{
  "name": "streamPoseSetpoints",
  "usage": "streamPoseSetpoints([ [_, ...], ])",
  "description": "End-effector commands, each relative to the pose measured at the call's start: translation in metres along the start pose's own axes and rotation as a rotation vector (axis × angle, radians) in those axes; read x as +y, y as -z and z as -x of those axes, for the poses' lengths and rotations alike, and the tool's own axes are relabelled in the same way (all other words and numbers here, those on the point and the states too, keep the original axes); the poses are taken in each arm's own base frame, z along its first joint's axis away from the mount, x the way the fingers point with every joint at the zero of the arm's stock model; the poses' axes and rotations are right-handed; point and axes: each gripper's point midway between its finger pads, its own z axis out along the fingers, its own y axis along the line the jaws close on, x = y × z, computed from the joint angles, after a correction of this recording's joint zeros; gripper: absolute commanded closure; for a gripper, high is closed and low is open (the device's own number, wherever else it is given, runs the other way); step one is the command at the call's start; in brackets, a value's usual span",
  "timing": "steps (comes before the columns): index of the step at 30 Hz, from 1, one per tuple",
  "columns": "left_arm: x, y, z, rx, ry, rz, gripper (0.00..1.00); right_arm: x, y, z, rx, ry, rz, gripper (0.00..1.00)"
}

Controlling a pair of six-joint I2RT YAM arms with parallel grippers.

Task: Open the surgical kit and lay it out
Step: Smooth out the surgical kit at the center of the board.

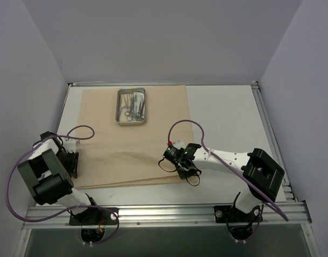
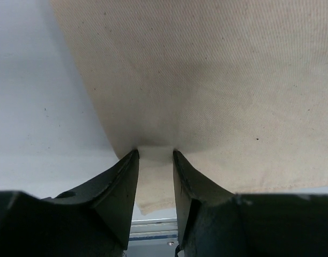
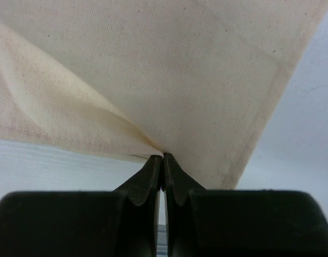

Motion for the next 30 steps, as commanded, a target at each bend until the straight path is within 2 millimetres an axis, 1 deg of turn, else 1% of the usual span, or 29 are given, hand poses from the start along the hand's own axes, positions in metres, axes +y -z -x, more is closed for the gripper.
streamPoseSetpoints([
  [1,0.015,0.001,0.008,-0.023,-0.034,0.053,0.59,-0.015,0.015,-0.024,0.084,0.036,-0.018,1.0],
  [2,0.017,0.005,0.011,-0.033,-0.042,0.06,0.61,-0.017,0.017,-0.023,0.076,0.037,-0.022,1.0],
  [3,0.016,0.007,0.01,-0.029,-0.047,0.05,0.61,-0.019,0.018,-0.022,0.075,0.042,-0.025,1.0],
  [4,0.015,0.009,0.011,-0.03,-0.051,0.047,0.62,-0.017,0.019,-0.019,0.067,0.045,-0.02,1.0],
  [5,0.017,0.016,0.016,-0.05,-0.059,0.056,0.62,-0.014,0.019,-0.019,0.07,0.046,-0.005,1.0],
  [7,0.015,0.023,0.016,-0.055,-0.068,0.048,0.63,-0.009,0.018,-0.018,0.066,0.05,0.023,1.0],
  [8,0.017,0.03,0.02,-0.075,-0.074,0.06,0.63,-0.005,0.017,-0.021,0.078,0.053,0.048,1.0],
  [9,0.014,0.033,0.018,-0.072,-0.08,0.049,0.63,-0.001,0.016,-0.02,0.069,0.051,0.069,1.0],
  [11,0.013,0.042,0.021,-0.092,-0.093,0.047,0.61,-0.001,0.012,-0.027,0.082,0.056,0.081,1.0],
  [13,0.008,0.046,0.018,-0.089,-0.1,0.03,0.58,0.0,0.01,-0.03,0.083,0.055,0.093,1.0],
  [15,0.006,0.047,0.015,-0.086,-0.101,0.024,0.55,0.0,0.008,-0.032,0.094,0.059,0.096,0.97],
  [16,0.004,0.046,0.012,-0.08,-0.104,0.016,0.51,0.001,0.008,-0.032,0.096,0.062,0.099,0.94],
  [19,-0.001,0.038,0.003,-0.05,-0.107,0.001,0.43,0.002,0.007,-0.031,0.094,0.049,0.103,0.9],
  [20,0.0,0.037,-0.001,-0.039,-0.106,0.011,0.42,0.002,0.007,-0.032,0.098,0.042,0.102,0.87],
  [21,0.001,0.035,-0.003,-0.036,-0.11,0.019,0.4,0.002,0.006,-0.033,0.101,0.041,0.101,0.82],
  [22,-0.001,0.031,-0.009,-0.019,-0.111,0.018,0.39,0.001,0.006,-0.034,0.104,0.039,0.1,0.67],
  [24,0.003,0.03,-0.013,-0.003,-0.113,0.042,0.38,0.0,0.007,-0.034,0.104,0.03,0.093,0.59],
  [25,0.002,0.028,-0.016,0.004,-0.112,0.044,0.37,0.0,0.012,-0.028,0.078,0.022,0.094,0.54],
  [27,0.004,0.026,-0.018,0.014,-0.112,0.055,0.37,-0.001,0.021,-0.02,0.046,-0.005,0.095,0.48],
  [28,0.004,0.024,-0.02,0.025,-0.109,0.055,0.37,0.001,0.033,-0.009,-0.006,-0.028,0.12,0.46],
  [29,0.006,0.023,-0.02,0.025,-0.109,0.062,0.38,0.002,0.038,-0.002,-0.033,-0.048,0.139,0.44],
  [30,0.008,0.022,-0.024,0.042,-0.108,0.076,0.37,0.001,0.043,0.006,-0.059,-0.091,0.158,0.43],
])
